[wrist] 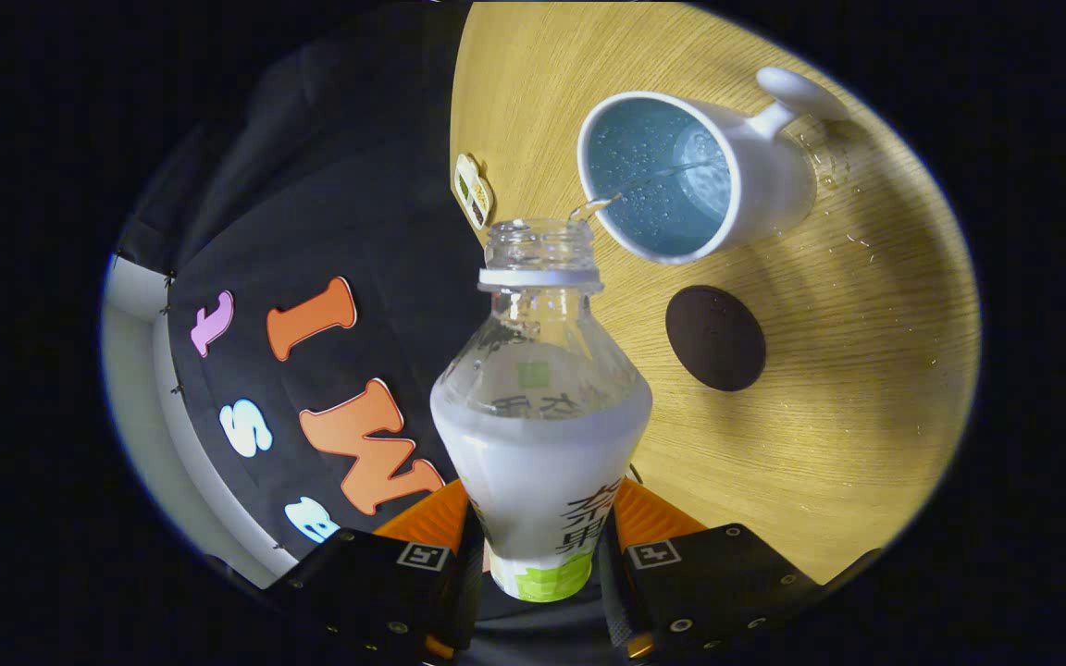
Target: Take the bottle from table, then pour the juice into the cup, finally place the bottle on the coaster
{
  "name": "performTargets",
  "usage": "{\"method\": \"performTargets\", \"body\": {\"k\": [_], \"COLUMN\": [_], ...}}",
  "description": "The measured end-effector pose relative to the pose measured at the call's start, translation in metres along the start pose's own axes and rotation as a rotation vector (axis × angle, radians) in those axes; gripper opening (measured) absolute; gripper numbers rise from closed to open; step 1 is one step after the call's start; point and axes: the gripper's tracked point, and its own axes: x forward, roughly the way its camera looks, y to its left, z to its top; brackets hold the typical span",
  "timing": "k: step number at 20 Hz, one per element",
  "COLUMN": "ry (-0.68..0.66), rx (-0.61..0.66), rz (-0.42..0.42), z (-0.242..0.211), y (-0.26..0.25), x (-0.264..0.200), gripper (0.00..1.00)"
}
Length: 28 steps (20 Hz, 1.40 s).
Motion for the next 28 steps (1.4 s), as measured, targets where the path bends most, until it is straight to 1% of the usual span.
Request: {"method": "performTargets", "body": {"k": [12, 26, 28], "ry": [-0.019, -0.01, -0.011], "rx": [0.048, 0.098, 0.106], "rz": [-0.009, -0.043, -0.036], "z": [0.016, 0.015, 0.016], "y": [0.006, 0.0, 0.0], "x": [0.001, 0.0, -0.001], "gripper": [0.55, 0.55, 0.55]}}
